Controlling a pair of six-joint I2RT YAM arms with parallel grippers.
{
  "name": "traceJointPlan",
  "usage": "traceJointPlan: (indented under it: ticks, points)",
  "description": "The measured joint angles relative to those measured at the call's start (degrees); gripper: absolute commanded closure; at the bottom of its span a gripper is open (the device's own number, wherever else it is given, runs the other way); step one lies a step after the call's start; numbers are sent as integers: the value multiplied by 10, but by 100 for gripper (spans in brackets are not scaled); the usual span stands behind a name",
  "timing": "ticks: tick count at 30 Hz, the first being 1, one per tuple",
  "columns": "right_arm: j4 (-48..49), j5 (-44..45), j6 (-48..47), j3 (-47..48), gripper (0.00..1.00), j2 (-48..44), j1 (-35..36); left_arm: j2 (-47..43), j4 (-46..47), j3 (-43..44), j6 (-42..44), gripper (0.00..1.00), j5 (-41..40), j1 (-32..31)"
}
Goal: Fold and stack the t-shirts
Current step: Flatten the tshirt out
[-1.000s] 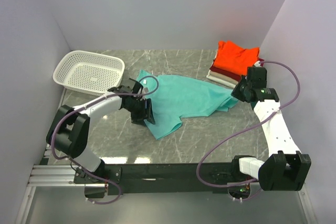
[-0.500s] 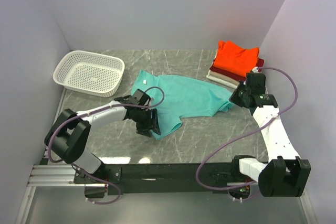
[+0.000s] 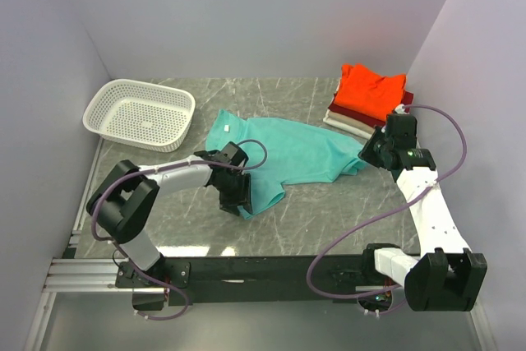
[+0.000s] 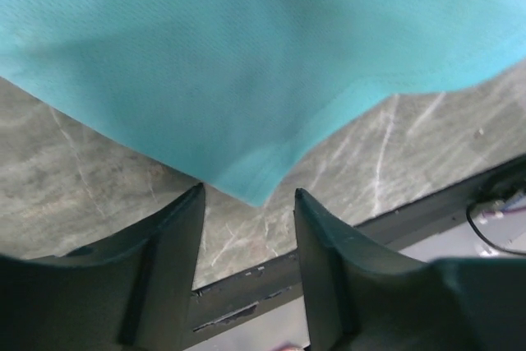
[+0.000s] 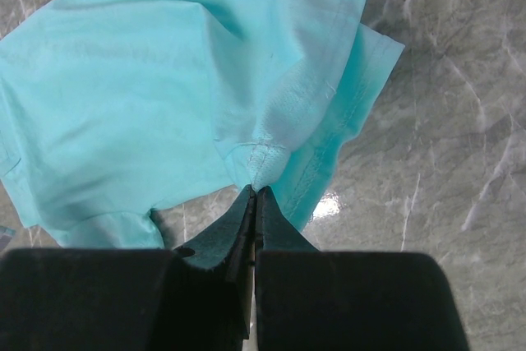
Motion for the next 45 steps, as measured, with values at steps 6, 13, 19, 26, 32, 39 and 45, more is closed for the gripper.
traceJointPlan:
  ticks: [6,13,19,26,32,39,45]
  points:
    - [3,0,0,-3,100,-2,0,23,-16,19,0,53,-27,-8]
    - [6,0,0,-9,100,-3,0,43,-44,41,2,75,-55,-20]
    - [8,0,0,-9,100,-3,0,44,-60,46,7,100,-77,-25]
    - [5,1,-2,-6,100,-3,0,43,-133,140,25,100,-132,-7]
    - [-5,2,-7,41,100,-2,0,-23,-145,281,51,100,-140,134]
    - [-1,1,-16,55,100,-13,0,-172,-87,249,62,100,-135,291]
    - [-19,-4,-10,-1,71,-33,0,-216,-72,105,59,100,-85,362]
